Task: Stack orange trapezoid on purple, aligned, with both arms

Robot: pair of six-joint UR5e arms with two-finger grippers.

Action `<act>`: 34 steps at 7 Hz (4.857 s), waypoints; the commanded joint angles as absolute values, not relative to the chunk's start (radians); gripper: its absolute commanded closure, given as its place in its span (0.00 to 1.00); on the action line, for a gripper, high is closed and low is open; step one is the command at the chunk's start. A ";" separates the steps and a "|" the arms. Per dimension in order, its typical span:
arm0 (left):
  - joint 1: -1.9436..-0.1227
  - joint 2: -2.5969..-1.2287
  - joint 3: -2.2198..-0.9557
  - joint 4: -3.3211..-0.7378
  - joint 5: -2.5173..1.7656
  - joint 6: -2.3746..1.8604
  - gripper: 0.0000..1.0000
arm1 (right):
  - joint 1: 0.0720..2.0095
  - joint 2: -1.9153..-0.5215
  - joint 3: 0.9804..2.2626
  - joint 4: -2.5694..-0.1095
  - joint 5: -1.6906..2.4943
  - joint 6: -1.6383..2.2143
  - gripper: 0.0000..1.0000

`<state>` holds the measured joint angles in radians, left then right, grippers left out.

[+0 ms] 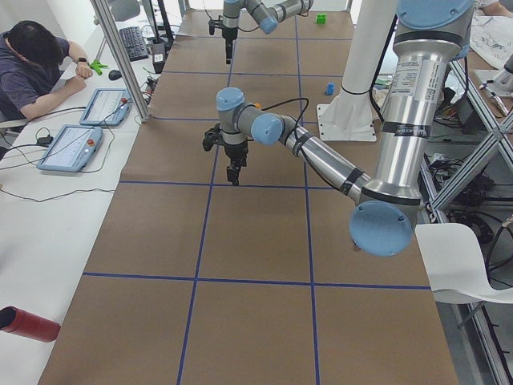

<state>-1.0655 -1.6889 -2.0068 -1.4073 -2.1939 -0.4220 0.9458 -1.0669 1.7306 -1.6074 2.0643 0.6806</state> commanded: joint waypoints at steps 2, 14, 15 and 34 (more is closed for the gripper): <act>-1.216 -1.657 -1.956 -1.394 -2.201 -0.174 0.00 | 1.254 -1.293 1.712 -1.605 2.219 0.136 0.00; -1.565 -1.621 -1.707 -1.414 -2.373 0.164 0.00 | 1.529 -1.546 1.735 -1.592 2.281 -0.023 0.00; -1.565 -1.621 -1.706 -1.414 -2.369 0.164 0.00 | 1.529 -1.546 1.733 -1.592 2.281 -0.023 0.00; -1.565 -1.601 -1.715 -1.416 -2.375 0.175 0.00 | 1.517 -1.548 1.756 -1.592 2.284 -0.035 0.00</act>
<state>-1.5649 -1.6022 -1.7145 -1.4159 -2.3741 0.1748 1.5189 -1.5477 1.7563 -1.5923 2.2841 -0.0334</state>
